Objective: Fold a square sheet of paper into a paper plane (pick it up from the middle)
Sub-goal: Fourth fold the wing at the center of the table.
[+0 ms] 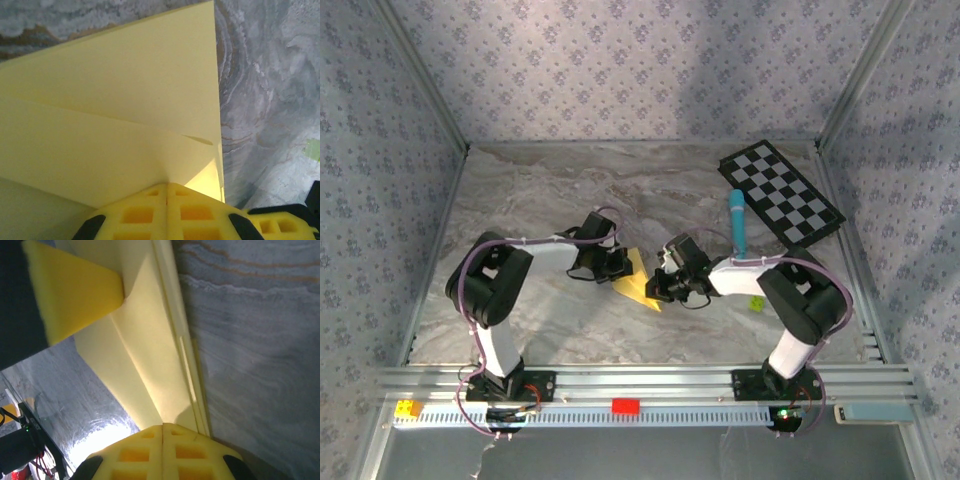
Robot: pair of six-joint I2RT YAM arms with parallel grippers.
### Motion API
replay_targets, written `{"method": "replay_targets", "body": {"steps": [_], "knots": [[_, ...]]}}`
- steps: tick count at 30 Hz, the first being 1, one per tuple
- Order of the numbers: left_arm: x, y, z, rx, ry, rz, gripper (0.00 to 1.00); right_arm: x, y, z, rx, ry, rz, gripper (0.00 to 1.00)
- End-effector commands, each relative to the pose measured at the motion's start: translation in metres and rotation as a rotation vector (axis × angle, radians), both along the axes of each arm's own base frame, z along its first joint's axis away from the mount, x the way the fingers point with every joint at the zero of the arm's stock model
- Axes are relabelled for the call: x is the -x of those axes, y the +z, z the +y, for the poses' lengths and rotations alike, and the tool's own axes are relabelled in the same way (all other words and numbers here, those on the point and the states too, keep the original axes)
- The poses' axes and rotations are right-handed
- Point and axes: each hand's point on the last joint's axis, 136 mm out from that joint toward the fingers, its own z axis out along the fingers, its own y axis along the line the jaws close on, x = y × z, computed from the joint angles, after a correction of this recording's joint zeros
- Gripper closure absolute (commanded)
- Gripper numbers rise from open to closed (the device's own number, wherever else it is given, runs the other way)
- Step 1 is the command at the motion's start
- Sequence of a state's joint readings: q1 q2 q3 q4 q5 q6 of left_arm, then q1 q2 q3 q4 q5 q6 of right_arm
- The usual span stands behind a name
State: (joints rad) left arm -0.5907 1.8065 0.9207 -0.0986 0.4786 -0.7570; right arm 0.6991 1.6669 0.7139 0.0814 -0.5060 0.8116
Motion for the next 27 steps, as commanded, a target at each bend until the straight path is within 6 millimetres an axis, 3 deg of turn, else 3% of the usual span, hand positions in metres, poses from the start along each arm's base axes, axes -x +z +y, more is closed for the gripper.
{"method": "replay_targets", "body": {"steps": [1,8,17,23,27], "knots": [[0.007,-0.017,0.009,-0.045,0.012,0.023,0.96,0.011,0.009,-0.010,0.018,0.012,-0.010,0.99],[0.009,-0.020,0.011,-0.056,0.007,0.027,0.96,0.031,0.006,-0.014,0.014,0.057,0.023,0.98],[0.009,-0.020,0.012,-0.061,0.004,0.028,0.97,0.042,-0.029,-0.032,0.104,0.023,0.083,0.99],[0.009,-0.019,0.013,-0.063,0.006,0.027,0.97,0.037,-0.009,-0.028,0.074,0.020,0.032,0.97],[0.008,-0.017,0.013,-0.058,0.016,0.031,0.98,0.032,0.002,-0.038,0.090,-0.032,-0.003,0.92]]}}
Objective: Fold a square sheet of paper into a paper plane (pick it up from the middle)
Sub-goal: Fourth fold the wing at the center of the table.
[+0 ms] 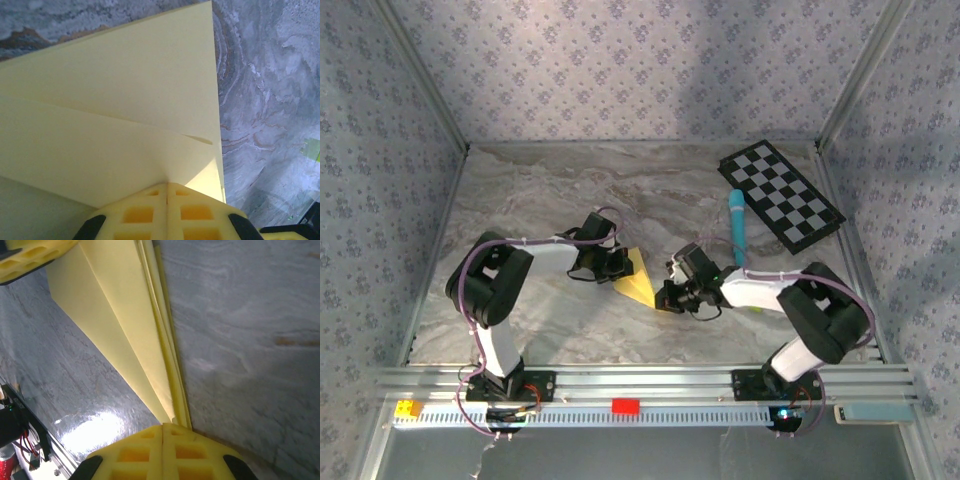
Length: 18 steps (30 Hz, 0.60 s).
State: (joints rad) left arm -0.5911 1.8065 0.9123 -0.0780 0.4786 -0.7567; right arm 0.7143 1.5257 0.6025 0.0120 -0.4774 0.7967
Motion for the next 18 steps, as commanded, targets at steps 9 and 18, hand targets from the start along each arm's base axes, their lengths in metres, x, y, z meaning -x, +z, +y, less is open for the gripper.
{"method": "replay_targets", "body": {"steps": [9,18], "knots": [[0.0100,-0.0142,0.0122,-0.035,0.058,0.082,0.98,0.0070,0.0005,-0.0189,-0.003,-0.191,0.084,0.64],[0.0099,-0.0131,0.0153,-0.036,0.072,0.093,0.98,0.0051,-0.0007,-0.0167,-0.030,-0.250,0.121,0.63]]}}
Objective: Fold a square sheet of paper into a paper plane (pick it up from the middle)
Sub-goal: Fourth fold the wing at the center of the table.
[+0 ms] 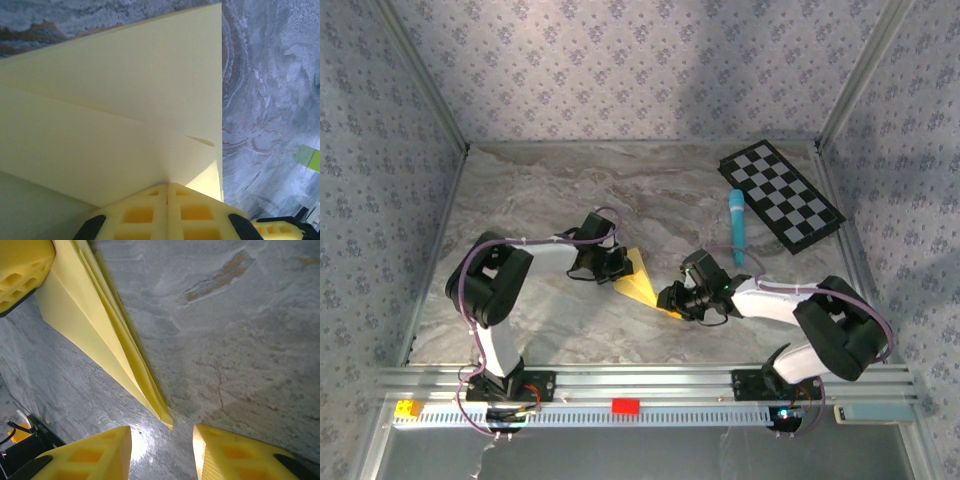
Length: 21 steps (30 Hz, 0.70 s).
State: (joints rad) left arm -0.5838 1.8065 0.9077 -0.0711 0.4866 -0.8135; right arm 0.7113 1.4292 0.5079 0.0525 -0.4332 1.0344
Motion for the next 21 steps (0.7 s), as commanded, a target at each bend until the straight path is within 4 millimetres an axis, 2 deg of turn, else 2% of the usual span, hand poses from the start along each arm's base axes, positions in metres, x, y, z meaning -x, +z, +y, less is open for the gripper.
{"method": "replay_targets", "body": {"steps": [1,11,21], "knots": [[0.011,-0.013,0.014,-0.049,0.025,0.057,0.98,-0.001,-0.001,0.001,-0.018,-0.044,0.019,0.64],[0.010,-0.011,0.014,-0.041,0.030,0.054,0.98,-0.007,0.007,0.011,-0.062,-0.041,0.003,0.70],[0.009,-0.009,0.015,-0.036,0.036,0.054,0.98,-0.004,-0.002,0.009,-0.008,-0.031,0.023,0.69]]}}
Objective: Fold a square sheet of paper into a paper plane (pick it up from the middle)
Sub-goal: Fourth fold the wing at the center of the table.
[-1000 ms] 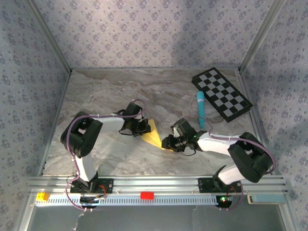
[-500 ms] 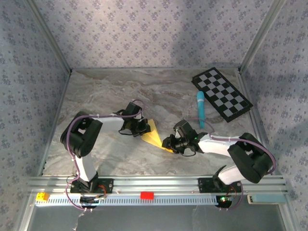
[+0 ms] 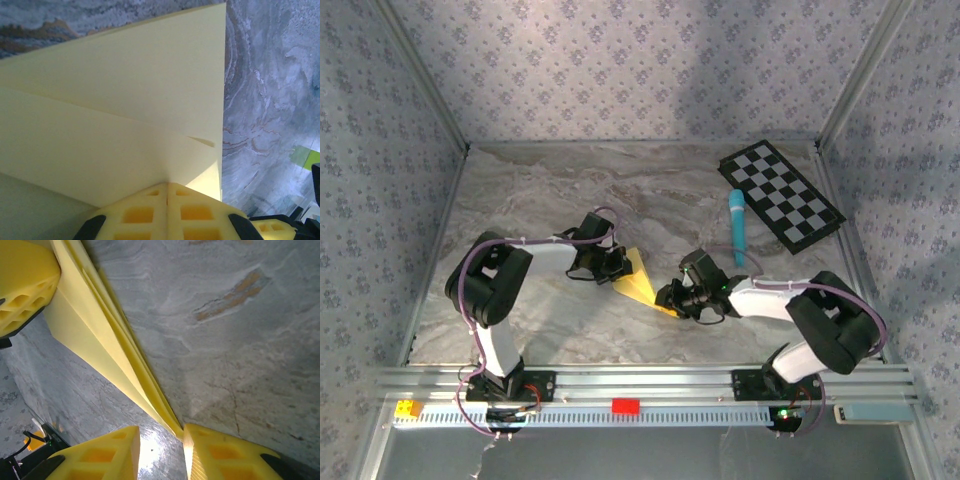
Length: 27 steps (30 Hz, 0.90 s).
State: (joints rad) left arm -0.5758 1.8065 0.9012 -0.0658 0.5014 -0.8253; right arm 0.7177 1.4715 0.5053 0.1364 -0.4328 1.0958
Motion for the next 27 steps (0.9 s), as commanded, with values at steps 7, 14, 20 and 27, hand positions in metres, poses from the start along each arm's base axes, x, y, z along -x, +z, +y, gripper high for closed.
{"method": "replay_targets", "body": {"steps": [7,14,20,27], "knots": [[0.009,-0.009,0.014,-0.046,0.030,0.043,0.98,0.007,0.001,-0.010,0.062,-0.006,0.013,0.69],[0.008,-0.009,0.013,-0.041,0.033,0.045,0.98,0.008,0.002,-0.004,0.022,0.000,0.013,0.68],[0.008,-0.009,0.013,-0.036,0.039,0.052,0.98,0.002,0.002,0.006,0.002,0.003,0.022,0.69],[0.008,-0.008,0.013,-0.032,0.045,0.052,0.98,0.002,0.001,0.007,0.010,0.000,0.027,0.69]]}}
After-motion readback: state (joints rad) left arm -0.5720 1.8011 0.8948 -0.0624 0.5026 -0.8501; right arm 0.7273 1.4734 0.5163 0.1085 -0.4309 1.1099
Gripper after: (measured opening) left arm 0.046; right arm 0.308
